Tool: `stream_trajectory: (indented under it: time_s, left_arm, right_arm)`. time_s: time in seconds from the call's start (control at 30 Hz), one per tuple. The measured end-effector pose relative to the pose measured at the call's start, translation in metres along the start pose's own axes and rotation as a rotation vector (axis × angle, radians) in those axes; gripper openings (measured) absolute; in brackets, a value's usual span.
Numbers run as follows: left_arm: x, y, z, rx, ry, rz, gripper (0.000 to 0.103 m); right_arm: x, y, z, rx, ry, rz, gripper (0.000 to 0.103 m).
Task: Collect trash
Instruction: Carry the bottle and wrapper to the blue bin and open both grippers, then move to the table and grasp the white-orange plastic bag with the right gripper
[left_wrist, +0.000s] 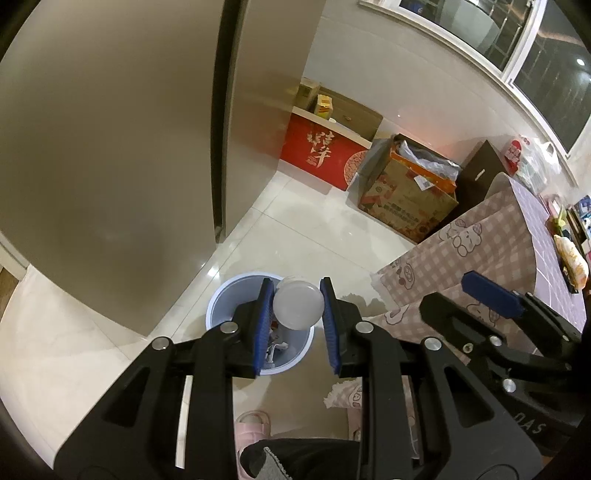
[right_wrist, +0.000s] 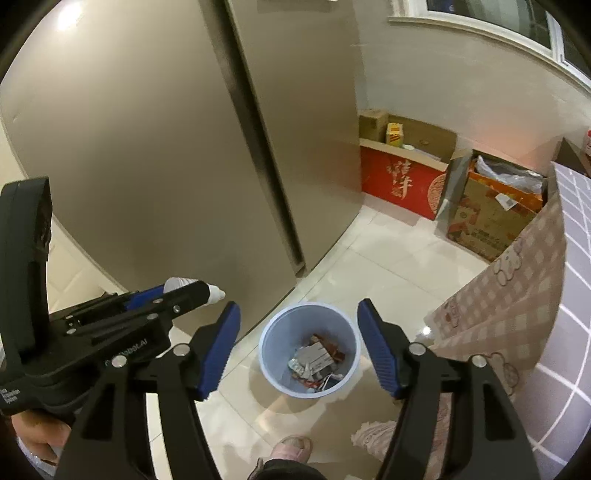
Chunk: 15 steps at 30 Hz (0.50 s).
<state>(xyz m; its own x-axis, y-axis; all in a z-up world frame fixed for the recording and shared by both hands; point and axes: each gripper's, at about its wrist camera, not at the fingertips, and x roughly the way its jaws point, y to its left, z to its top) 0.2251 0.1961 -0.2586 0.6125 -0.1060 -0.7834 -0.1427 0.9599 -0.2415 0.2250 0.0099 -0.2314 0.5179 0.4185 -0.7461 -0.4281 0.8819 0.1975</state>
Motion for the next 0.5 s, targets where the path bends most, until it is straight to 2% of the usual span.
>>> stream_trajectory:
  time_s: [0.17, 0.3, 0.37, 0.4, 0.5]
  left_arm:
    - [0.006, -0.004, 0.008, 0.006, -0.004, 0.002, 0.025]
    - [0.006, -0.006, 0.014, -0.002, -0.024, 0.031, 0.027]
    - [0.004, -0.005, 0.015, -0.032, -0.033, 0.052, 0.061]
    - [0.001, -0.004, 0.015, -0.042, -0.049, 0.058, 0.072]
    - [-0.006, -0.006, 0.012, -0.027, -0.068, 0.075, 0.072]
  right_arm:
    - [-0.010, -0.012, 0.002, 0.033, -0.061, -0.023, 0.068]
    - [-0.018, -0.020, 0.004, 0.058, -0.095, -0.029, 0.070]
    - [-0.020, -0.023, 0.005, 0.060, -0.097, -0.035, 0.070]
    - [-0.020, -0.023, 0.005, 0.062, -0.096, -0.037, 0.070]
    - [-0.021, -0.024, 0.005, 0.066, -0.094, -0.037, 0.070]
